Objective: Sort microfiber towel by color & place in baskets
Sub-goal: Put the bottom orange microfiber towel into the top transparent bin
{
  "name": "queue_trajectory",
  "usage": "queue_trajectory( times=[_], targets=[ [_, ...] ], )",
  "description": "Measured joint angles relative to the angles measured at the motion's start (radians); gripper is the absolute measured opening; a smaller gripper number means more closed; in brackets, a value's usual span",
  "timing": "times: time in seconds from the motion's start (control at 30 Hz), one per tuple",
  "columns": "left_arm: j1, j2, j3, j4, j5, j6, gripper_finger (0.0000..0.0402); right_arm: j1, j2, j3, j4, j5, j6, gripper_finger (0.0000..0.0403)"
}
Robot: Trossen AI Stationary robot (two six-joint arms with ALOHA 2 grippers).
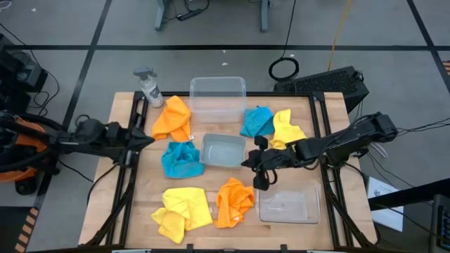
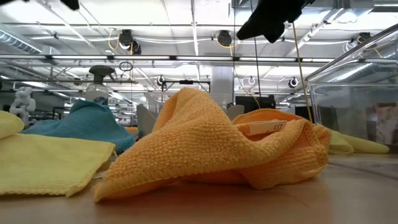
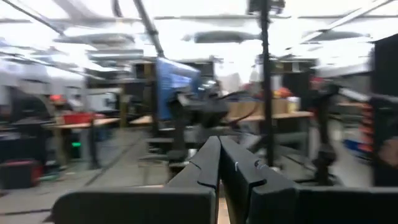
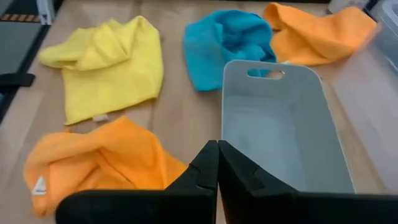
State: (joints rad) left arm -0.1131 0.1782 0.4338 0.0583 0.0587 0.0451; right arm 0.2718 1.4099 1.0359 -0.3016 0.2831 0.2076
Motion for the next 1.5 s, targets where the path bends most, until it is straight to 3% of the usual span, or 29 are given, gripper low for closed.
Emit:
queue_trajectory(
  times=[0.2,0.4,0.57,0.73,0.9,1.2,1.5],
  targets=[
    [0.0,0.071,0.068,-0.042,-0.058,0.011,0.0013,0.0,0.041,0.0,-0.012,0.004,0.055,0.0],
    [-0.001,0.139,0.05,-0.182,0.042,-0.111,0.0013,0.0,0.104,0.0,-0.014,0.0,0.182,0.0],
    [-0.008,0.221,0.027,-0.205,0.044,-0.091,0.0013,-0.001,0.156,0.0,-0.01,-0.005,0.304,0.0],
    [-0.008,0.278,0.028,-0.185,0.043,-0.054,0.0013,-0.002,0.178,0.0,0.004,-0.127,0.407,0.0],
    [-0.008,0.32,0.028,-0.17,0.042,0.043,0.0013,0.029,0.178,0.0,0.053,-0.18,0.462,0.0007],
    [-0.008,0.333,0.028,-0.16,0.042,0.093,0.0013,0.09,0.262,0.117,0.048,-0.181,0.445,0.012],
    [-0.007,0.347,0.028,-0.155,0.039,0.071,0.0013,0.09,0.429,0.269,-0.105,-0.181,0.385,0.0235]
  ],
)
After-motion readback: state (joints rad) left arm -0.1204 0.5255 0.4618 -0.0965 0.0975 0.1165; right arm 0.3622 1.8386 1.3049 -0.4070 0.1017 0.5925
